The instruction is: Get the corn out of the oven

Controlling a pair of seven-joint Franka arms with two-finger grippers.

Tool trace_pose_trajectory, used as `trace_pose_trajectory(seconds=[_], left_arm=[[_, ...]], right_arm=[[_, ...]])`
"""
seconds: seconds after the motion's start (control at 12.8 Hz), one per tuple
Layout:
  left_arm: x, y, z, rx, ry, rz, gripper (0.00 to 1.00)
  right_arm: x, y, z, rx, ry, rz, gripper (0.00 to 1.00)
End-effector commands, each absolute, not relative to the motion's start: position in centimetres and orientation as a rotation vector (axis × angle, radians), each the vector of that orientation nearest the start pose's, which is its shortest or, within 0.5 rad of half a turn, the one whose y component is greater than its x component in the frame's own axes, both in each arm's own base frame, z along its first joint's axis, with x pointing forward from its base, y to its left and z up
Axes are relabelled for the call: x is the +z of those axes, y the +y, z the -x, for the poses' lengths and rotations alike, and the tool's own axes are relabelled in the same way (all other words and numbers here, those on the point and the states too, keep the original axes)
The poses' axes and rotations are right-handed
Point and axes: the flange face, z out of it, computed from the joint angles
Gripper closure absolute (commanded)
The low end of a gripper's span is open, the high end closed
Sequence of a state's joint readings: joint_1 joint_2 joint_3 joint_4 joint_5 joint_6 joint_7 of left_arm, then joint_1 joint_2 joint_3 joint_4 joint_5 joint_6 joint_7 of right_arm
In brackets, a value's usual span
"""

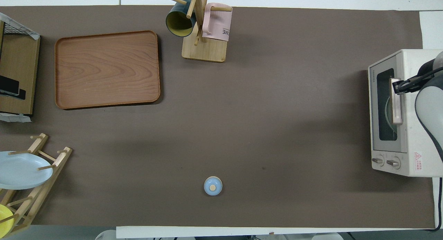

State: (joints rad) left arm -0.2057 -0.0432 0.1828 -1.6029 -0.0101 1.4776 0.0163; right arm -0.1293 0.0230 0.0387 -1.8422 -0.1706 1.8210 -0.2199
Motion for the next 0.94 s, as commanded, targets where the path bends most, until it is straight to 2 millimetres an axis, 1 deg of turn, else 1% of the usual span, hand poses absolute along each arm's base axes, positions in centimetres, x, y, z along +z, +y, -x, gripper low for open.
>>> trace_pose_trajectory(seconds=[0.0, 0.31, 0.39, 0.63, 0.7, 0.86], left_arm=[[62.8, -0.9, -52.7, 0.143, 0.062, 3.133, 0.0], [62.7, -1.0, -52.7, 0.146, 0.065, 3.132, 0.0], [62.8, -0.9, -52.7, 0.143, 0.065, 3.133, 0.0], [62.7, -0.9, -52.7, 0.146, 0.062, 3.133, 0.0], [62.7, -1.0, -52.7, 0.146, 0.064, 3.132, 0.0], [62.7, -0.9, -52.7, 0.146, 0.062, 3.132, 0.0]], right_arm=[[48.8, -6.9, -55.7, 0.154, -0.338, 3.302, 1.0], [46.4, -7.2, -55.4, 0.139, -0.349, 3.298, 1.0], [46.2, -7.2, -55.4, 0.134, -0.354, 3.297, 1.0], [44.4, -6.3, -56.2, 0.127, -0.358, 3.294, 1.0], [43.2, -4.5, -56.9, 0.124, -0.362, 3.293, 1.0], [42.0, -2.1, -57.4, 0.113, -0.324, 3.298, 1.0]])
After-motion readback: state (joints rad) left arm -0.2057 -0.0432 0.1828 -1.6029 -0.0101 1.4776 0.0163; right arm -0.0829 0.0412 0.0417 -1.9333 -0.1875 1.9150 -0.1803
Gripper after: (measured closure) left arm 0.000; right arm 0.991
